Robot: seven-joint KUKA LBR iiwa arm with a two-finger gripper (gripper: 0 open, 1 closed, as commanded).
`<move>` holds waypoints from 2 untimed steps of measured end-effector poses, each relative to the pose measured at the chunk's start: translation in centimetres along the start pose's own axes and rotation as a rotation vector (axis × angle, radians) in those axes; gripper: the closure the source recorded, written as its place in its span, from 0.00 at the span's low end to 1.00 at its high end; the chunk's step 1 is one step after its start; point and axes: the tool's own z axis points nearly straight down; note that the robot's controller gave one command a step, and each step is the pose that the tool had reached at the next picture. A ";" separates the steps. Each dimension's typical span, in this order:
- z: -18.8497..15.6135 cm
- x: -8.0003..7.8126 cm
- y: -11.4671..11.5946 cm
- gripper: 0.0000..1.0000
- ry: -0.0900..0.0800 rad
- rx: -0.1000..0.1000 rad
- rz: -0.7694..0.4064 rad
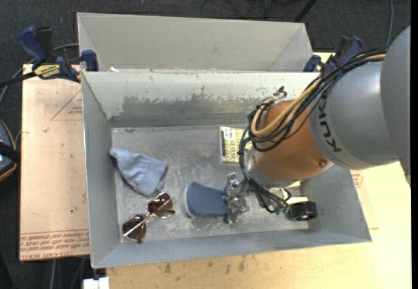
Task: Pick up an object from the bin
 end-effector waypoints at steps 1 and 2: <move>0.0 0.0 0.0 1.00 0.000 0.000 0.000; -3.6 0.9 -1.5 1.00 0.038 -0.007 0.040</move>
Offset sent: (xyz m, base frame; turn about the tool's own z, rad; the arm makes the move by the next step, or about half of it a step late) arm -0.0006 -0.0413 0.0950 0.0929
